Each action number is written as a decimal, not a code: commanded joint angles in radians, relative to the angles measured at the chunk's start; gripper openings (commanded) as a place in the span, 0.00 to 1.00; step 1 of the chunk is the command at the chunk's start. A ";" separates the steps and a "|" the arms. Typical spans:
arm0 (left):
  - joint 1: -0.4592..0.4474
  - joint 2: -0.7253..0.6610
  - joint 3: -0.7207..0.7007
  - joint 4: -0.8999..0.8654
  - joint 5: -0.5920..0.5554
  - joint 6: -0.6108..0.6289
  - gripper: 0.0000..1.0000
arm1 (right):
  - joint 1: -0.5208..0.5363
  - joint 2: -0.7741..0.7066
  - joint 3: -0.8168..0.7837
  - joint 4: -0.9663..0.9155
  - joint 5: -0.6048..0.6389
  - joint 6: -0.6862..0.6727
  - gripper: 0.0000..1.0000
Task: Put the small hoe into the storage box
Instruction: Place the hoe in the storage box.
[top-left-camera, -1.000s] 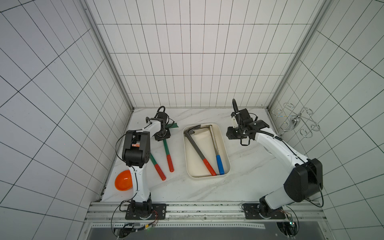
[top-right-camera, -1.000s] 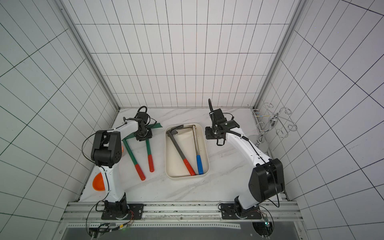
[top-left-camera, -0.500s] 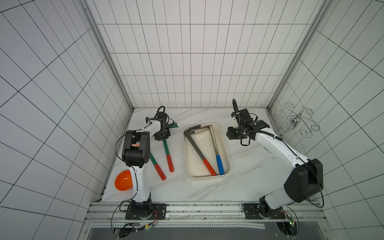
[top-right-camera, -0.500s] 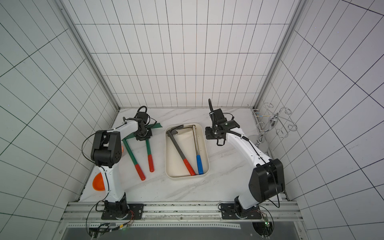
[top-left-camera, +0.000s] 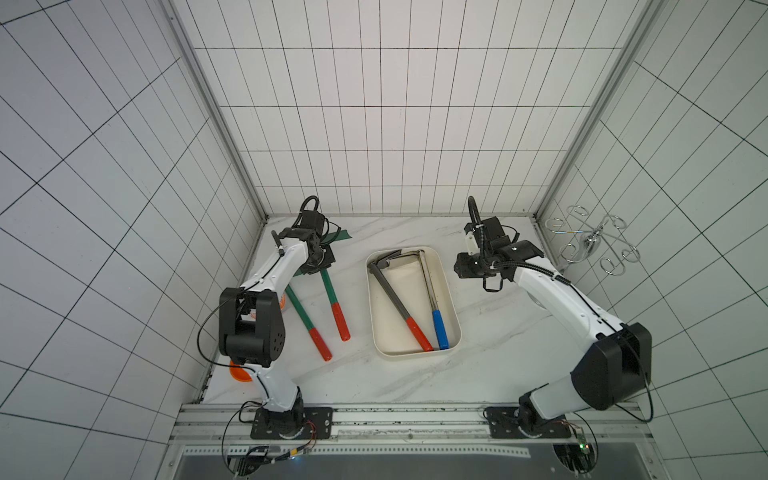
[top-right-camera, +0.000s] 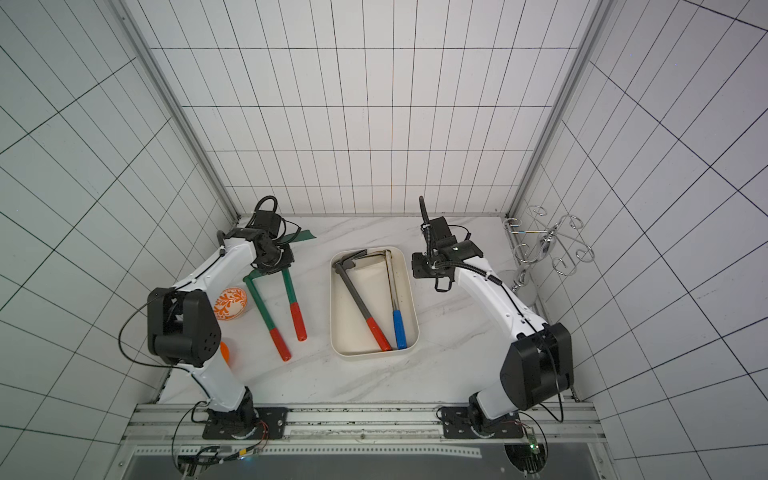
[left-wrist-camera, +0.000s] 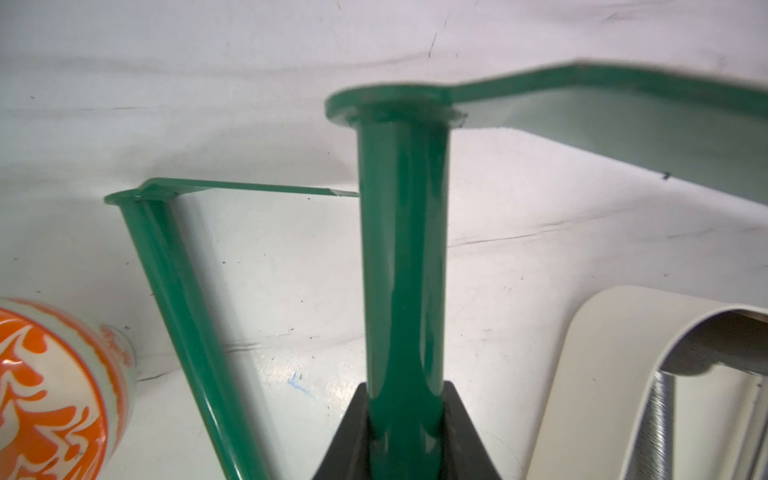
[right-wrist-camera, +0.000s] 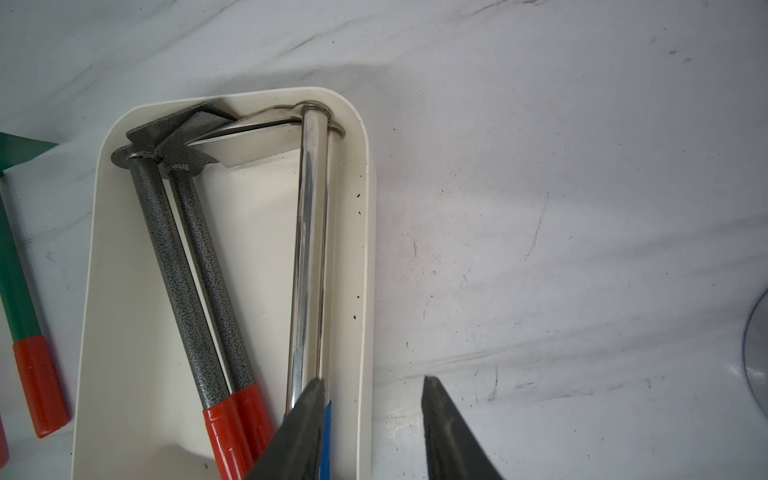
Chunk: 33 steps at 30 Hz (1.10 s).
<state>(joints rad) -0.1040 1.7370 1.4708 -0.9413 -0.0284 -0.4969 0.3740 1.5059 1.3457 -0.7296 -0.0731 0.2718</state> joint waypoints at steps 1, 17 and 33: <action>-0.009 -0.060 0.028 -0.061 0.018 -0.059 0.00 | -0.009 -0.041 -0.028 -0.020 -0.024 0.024 0.40; -0.287 -0.202 0.023 -0.080 0.083 -0.452 0.00 | -0.009 -0.079 -0.034 -0.041 -0.048 0.042 0.40; -0.454 -0.048 0.032 0.118 0.143 -0.744 0.00 | -0.015 -0.108 -0.053 -0.068 -0.037 0.035 0.40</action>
<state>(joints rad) -0.5526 1.6779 1.4715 -0.9230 0.1013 -1.1603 0.3725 1.4288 1.3437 -0.7662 -0.1146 0.3069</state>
